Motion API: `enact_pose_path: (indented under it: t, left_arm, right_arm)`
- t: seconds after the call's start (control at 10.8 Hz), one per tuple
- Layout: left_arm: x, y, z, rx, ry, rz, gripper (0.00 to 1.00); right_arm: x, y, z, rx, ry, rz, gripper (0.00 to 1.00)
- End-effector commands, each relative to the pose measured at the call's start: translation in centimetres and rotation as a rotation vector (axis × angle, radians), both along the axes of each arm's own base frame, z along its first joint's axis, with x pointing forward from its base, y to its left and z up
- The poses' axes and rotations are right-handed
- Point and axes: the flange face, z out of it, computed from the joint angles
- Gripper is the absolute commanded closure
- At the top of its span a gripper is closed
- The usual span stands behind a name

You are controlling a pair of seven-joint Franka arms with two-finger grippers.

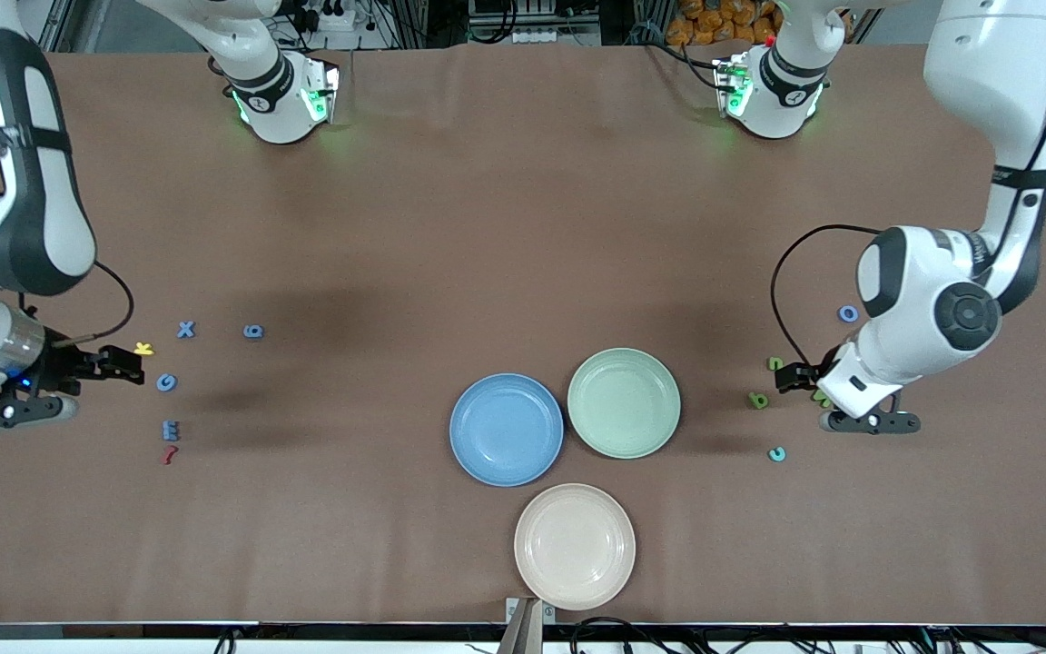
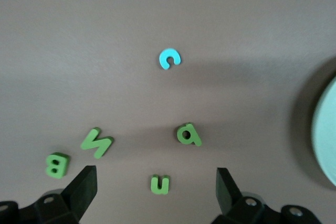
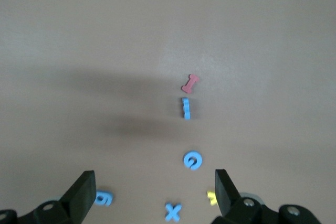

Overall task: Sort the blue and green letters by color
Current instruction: 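Reach the left gripper to green letters while the right gripper reaches blue letters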

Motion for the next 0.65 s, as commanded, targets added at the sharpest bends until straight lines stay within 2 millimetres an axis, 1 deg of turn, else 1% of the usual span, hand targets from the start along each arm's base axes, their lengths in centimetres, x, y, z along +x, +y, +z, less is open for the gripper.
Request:
enact_pose_path:
  t: [0.0, 0.09, 0.18, 0.37, 0.46, 0.55]
  left_arm:
    - [-2.7, -0.6, -4.2, -0.002, -0.043, 0.022, 0.00]
    - [-3.4, -1.0, -5.6, -0.010, -0.080, 0.027, 0.00]
    - [-3.9, -1.0, -6.6, -0.012, -0.087, 0.029, 0.00]
    - [-4.9, -1.3, -7.9, -0.012, -0.083, 0.022, 0.00]
    - [-5.6, -1.5, -9.0, -0.013, -0.087, 0.016, 0.00]
    - [-6.2, -1.4, -9.7, -0.013, -0.089, 0.013, 0.00]
  right_arm:
    - [2.2, -1.7, -5.7, 0.003, -0.024, 0.080, 0.00]
    - [2.9, -2.4, -7.4, 0.005, -0.035, 0.103, 0.00]
    - [3.7, -2.6, -8.9, 0.003, -0.030, 0.108, 0.00]
    - [4.8, -2.9, -12.5, 0.005, -0.009, 0.114, 0.00]
    - [5.0, -3.0, -13.9, 0.004, -0.009, 0.122, 0.00]
    - [5.1, -2.9, -14.9, 0.001, -0.017, 0.125, 0.00]
